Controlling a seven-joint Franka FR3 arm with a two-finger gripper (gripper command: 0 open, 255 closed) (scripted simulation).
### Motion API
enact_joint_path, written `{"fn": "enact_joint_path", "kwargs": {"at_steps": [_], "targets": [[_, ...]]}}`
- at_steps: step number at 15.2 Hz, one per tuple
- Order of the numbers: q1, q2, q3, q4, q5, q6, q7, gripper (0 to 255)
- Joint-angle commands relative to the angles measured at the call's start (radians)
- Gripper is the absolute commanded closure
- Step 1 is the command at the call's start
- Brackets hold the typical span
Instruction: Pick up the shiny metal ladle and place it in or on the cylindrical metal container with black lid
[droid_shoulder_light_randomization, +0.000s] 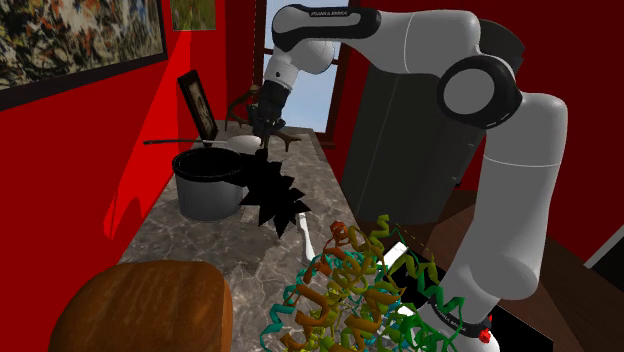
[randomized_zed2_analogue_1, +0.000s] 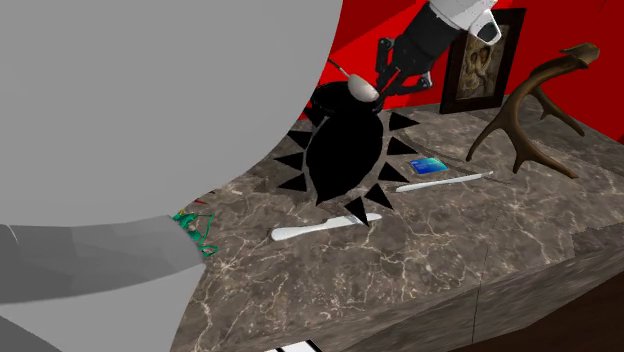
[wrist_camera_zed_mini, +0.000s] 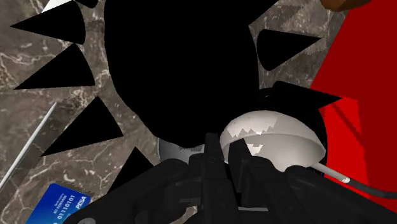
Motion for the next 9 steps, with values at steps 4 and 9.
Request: {"fn": "enact_joint_path", "kwargs": {"at_steps": [4, 9], "targets": [[0.004, 0.001, 0.001, -0.062, 0.003, 0.055, -0.026, 255], [0.005, 0.001, 0.000, -0.062, 0.003, 0.055, -0.026, 255]]}}
